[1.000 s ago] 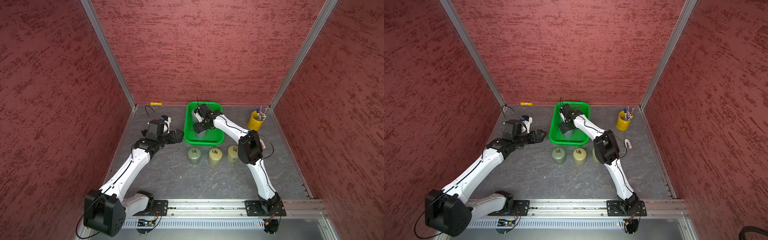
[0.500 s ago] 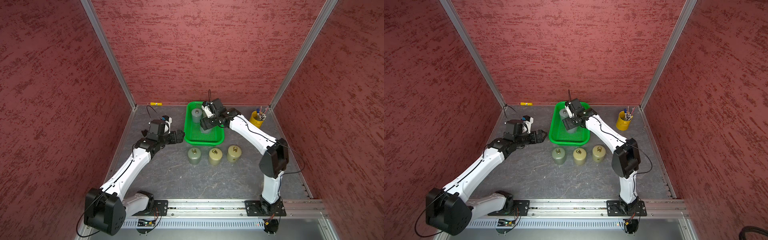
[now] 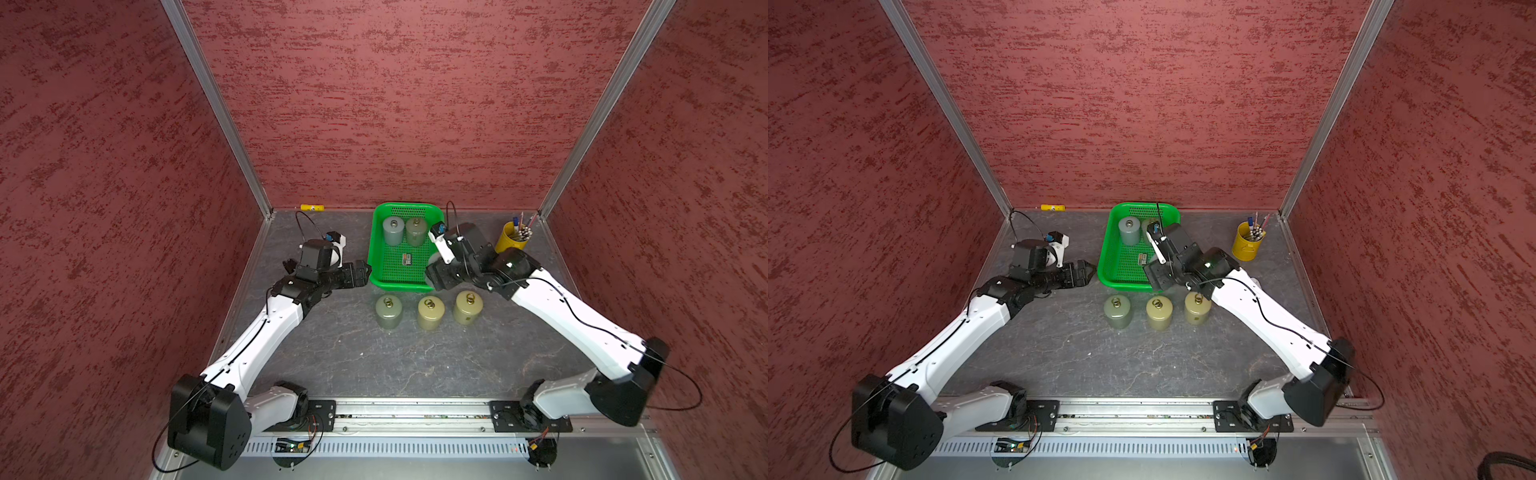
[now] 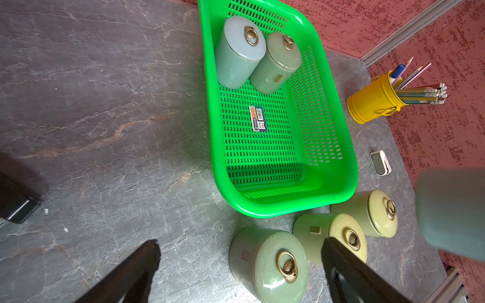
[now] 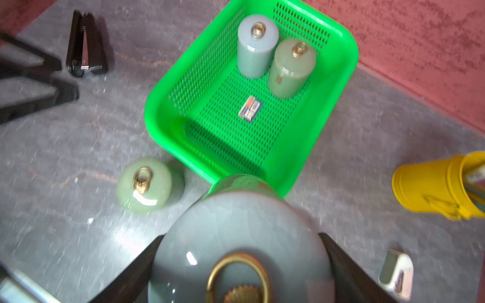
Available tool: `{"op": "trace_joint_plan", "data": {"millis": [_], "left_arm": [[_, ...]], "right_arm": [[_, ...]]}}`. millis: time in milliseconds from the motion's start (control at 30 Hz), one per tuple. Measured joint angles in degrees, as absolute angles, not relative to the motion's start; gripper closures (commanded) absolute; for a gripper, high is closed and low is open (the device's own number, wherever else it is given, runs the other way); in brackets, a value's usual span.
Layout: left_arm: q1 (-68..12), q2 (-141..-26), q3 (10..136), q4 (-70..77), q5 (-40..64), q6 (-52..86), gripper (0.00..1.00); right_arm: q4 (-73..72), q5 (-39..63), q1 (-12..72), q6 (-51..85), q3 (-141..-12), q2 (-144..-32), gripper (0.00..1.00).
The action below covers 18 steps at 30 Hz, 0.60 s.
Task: Take the tea canister out of the basket
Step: Place the tea canister at the center of the board.
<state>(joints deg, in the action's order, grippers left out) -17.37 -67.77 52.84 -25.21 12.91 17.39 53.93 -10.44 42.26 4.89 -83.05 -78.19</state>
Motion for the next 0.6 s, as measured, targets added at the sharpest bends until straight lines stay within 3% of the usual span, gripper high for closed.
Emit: {"op": "trace_joint_plan", "data": {"millis": [233, 600], "left_arm": [[-18.5, -68.7, 52.9, -24.9, 12.8, 17.8, 0.0], [-19.4, -70.1, 54.1, -24.2, 12.8, 17.8, 0.0]], "right_arm": [[59.3, -12.5, 44.0, 11.3, -73.2, -66.2, 1.0], [61.9, -13.2, 46.5, 22.9, -55.9, -58.5, 1.0]]}}
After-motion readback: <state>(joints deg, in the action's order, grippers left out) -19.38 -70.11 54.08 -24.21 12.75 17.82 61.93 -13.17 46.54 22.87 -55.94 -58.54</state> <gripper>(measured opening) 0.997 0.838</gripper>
